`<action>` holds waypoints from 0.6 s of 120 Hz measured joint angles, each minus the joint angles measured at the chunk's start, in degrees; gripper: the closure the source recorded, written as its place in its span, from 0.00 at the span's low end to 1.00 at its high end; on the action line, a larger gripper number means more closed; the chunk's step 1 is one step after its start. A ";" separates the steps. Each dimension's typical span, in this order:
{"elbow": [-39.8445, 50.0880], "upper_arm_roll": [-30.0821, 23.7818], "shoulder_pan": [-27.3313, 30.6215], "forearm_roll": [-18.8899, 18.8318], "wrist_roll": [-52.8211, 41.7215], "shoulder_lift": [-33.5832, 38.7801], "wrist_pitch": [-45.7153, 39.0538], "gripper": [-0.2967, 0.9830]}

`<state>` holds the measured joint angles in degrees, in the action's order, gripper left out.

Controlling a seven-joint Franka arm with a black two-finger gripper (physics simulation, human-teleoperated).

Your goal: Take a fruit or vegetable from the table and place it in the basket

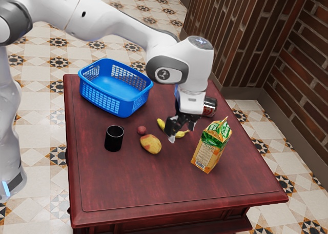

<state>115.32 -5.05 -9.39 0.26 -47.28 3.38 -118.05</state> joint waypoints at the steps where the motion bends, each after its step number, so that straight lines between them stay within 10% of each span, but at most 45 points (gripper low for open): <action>1: 0.06 -0.06 -0.11 0.21 -0.15 0.00 -0.18 0.23; 72: 10.87 2.01 -2.49 3.23 -2.35 5.14 -5.42 0.23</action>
<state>126.19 -3.04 -11.88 3.48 -49.64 8.52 -123.46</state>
